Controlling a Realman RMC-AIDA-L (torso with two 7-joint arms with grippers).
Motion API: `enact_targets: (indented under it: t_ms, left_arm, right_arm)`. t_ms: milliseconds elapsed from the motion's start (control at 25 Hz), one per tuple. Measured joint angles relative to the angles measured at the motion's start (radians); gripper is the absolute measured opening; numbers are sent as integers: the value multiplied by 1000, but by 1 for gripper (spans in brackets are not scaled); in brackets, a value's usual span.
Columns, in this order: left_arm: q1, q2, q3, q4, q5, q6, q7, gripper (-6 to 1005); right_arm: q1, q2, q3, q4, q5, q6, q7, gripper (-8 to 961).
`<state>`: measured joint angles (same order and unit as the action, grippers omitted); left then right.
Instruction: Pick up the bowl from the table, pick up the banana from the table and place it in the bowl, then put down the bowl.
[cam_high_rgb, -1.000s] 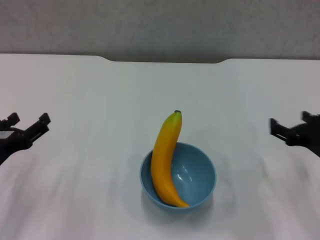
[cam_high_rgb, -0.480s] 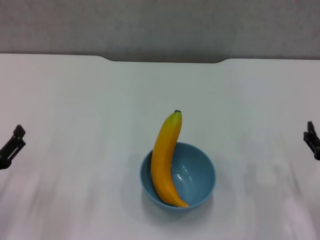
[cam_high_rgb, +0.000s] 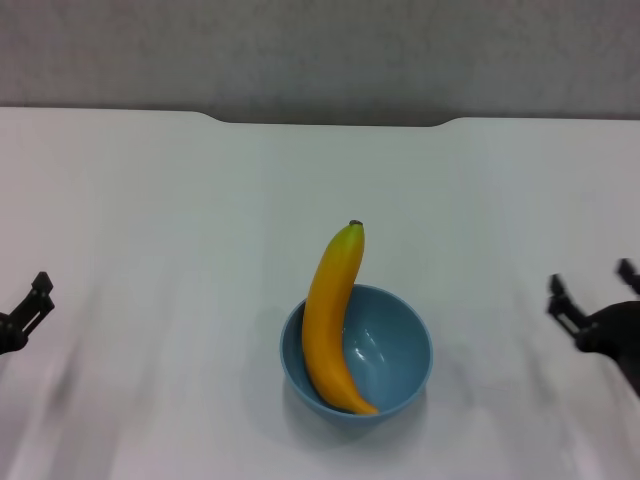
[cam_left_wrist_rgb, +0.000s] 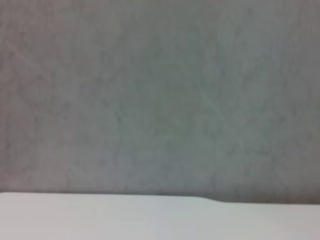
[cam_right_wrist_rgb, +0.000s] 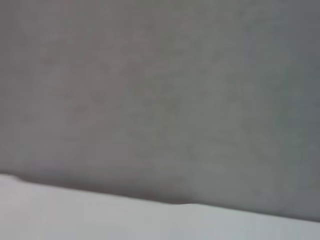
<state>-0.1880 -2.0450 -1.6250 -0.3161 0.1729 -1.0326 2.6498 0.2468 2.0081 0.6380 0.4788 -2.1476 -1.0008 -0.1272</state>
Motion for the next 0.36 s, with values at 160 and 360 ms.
enact_targets:
  t_ms: [160, 360]
  left_arm:
    - [-21, 2, 3, 2, 3, 46, 7, 903]
    - [-35, 2, 3, 4, 1, 74, 3, 903]
  right_arm:
    - [33, 2, -13, -80, -119, -4, 117, 889]
    - [55, 5, -18, -117, -150, -5, 125, 889]
